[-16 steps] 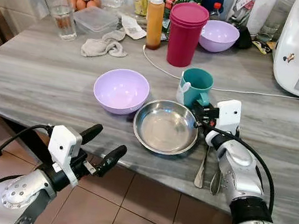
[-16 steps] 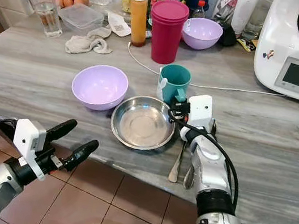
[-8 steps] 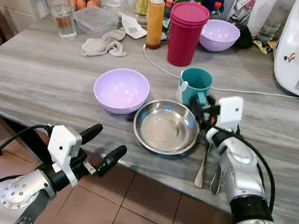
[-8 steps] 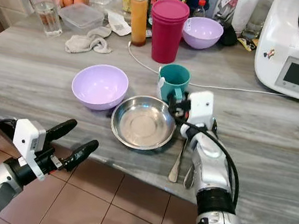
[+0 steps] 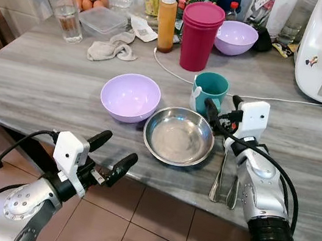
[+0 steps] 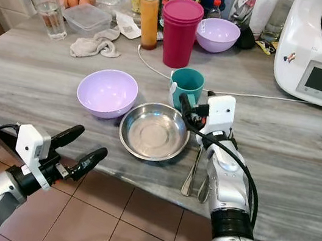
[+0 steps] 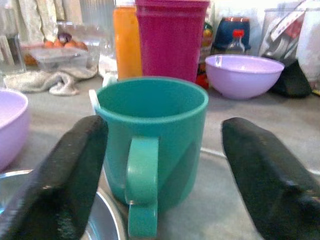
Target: Setting the table
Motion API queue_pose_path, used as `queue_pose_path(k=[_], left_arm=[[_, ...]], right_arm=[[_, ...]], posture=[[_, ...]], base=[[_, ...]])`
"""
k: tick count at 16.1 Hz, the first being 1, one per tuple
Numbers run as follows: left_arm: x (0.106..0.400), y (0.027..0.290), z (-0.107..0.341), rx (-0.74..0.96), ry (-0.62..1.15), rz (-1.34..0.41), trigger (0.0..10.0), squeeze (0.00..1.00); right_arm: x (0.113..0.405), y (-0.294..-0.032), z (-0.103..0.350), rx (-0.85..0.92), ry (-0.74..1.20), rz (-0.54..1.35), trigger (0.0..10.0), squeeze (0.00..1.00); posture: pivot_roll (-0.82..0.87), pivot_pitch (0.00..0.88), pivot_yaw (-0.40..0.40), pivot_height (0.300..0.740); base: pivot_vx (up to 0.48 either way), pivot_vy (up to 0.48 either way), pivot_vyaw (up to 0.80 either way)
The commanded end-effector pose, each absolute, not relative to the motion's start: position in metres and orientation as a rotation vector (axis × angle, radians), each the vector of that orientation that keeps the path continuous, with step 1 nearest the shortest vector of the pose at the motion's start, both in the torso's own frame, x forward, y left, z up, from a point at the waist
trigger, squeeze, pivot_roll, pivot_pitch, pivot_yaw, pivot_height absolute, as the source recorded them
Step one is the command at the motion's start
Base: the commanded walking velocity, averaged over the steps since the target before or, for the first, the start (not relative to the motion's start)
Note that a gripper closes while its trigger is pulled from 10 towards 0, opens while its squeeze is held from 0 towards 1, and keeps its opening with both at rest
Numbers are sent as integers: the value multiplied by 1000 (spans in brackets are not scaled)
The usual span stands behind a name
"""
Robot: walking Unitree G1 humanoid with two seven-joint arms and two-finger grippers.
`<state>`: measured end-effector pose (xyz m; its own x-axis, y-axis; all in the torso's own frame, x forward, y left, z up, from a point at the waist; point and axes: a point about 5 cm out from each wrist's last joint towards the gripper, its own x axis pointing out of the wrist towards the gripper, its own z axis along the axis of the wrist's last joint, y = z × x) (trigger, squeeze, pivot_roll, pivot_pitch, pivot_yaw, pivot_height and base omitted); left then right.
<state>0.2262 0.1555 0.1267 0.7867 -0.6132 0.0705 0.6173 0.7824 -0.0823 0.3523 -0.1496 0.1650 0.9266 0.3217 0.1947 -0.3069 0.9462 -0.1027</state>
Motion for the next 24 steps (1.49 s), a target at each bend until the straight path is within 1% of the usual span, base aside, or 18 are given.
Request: queue_pose_path(k=[1,6,9,11,13,14,15,16,17,19,21,22,24], left_arm=[[226,160,125,-87,-26,-658,10000,0],[229,161,127,-84,-39,-656,10000,0],[230,160,126,-90,-40,-666,10000,0],[233,161,127,-84,-59,-638,10000,0],[244,167,129,-65,-90,-553,10000,0],[251,170,133,-52,-118,-516,10000,0],[258,170,138,-52,-147,-498,10000,0],[260,169,139,-54,-157,-493,10000,0],[266,168,145,-58,-183,-479,10000,0],[274,168,150,-61,-217,-436,10000,0],[280,173,150,-37,-225,-353,10000,0],[282,176,147,-18,-213,-302,10000,0],[289,185,138,11,-166,-144,10000,0]], right_arm=[[350,-146,168,-72,-224,326,10000,1000],[329,-135,173,-82,-277,320,10000,1000],[316,-137,169,-66,-265,297,10000,1000],[313,-138,170,-74,-268,277,10000,1000],[309,-138,173,-85,-271,264,10000,1000],[306,-139,173,-118,-265,247,10000,961],[304,-138,172,-165,-270,245,10000,510],[304,-138,172,-174,-273,244,10000,510],[303,-136,173,-183,-275,245,10000,0],[301,-132,174,-195,-281,255,10000,0],[300,-128,176,-218,-292,263,10000,0],[299,-127,176,-220,-291,263,10000,0],[298,-125,173,-212,-281,267,10000,0]], posture=[[-129,125,80,740],[-125,111,76,740],[-135,105,75,740],[-145,101,73,740],[-154,95,70,740],[-157,83,66,740],[-158,76,64,740],[-158,76,64,740],[-160,67,62,740],[-162,59,61,740],[-164,55,61,740],[-164,55,61,740],[-164,45,58,740]], base=[[0,0,0],[0,0,0],[0,0,0],[0,0,0],[0,0,0],[0,0,800],[0,0,800],[0,0,800],[0,0,800],[0,0,800],[0,0,800],[0,0,800],[0,0,800]])
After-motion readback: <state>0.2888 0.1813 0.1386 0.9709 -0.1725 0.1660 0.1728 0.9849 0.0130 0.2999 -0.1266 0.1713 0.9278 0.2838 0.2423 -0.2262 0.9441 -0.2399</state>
